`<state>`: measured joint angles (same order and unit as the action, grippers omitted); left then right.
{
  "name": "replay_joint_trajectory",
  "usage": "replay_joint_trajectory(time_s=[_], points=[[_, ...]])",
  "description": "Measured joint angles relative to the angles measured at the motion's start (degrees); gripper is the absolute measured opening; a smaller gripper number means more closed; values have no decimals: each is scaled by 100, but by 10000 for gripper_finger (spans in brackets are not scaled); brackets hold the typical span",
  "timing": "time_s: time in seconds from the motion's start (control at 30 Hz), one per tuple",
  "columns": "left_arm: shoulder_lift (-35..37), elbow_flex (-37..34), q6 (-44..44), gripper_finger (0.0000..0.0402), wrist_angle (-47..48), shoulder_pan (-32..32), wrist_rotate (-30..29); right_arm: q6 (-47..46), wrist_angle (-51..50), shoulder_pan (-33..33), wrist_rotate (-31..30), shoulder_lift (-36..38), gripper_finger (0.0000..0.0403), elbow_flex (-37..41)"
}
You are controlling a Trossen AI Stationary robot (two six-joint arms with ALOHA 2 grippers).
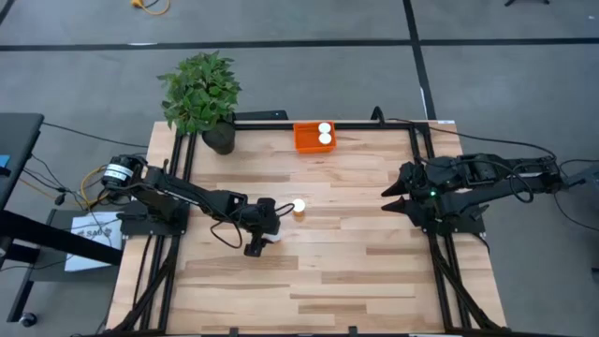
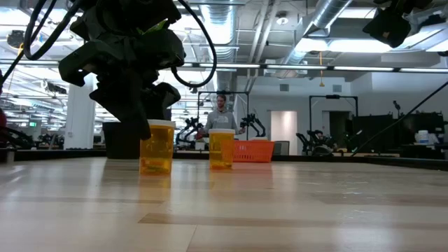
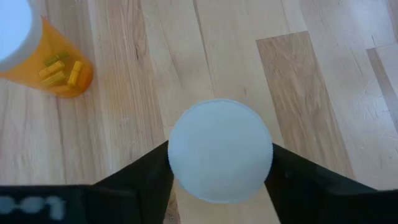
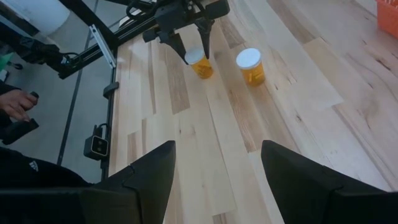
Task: Pick and place pill bottles into a basket
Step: Put the orange pill bottle into the orange bin
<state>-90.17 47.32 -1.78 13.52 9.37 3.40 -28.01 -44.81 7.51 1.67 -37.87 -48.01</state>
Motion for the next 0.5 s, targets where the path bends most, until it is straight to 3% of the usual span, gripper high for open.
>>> replay_joint_trajectory(time_s=[0.17, 0.5], points=[[0, -1, 4, 183, -9, 0, 24, 2, 1, 0, 2, 0, 232, 0], [4, -1, 160, 208, -103, -2, -70, 2, 2, 0, 2, 0, 232, 0]])
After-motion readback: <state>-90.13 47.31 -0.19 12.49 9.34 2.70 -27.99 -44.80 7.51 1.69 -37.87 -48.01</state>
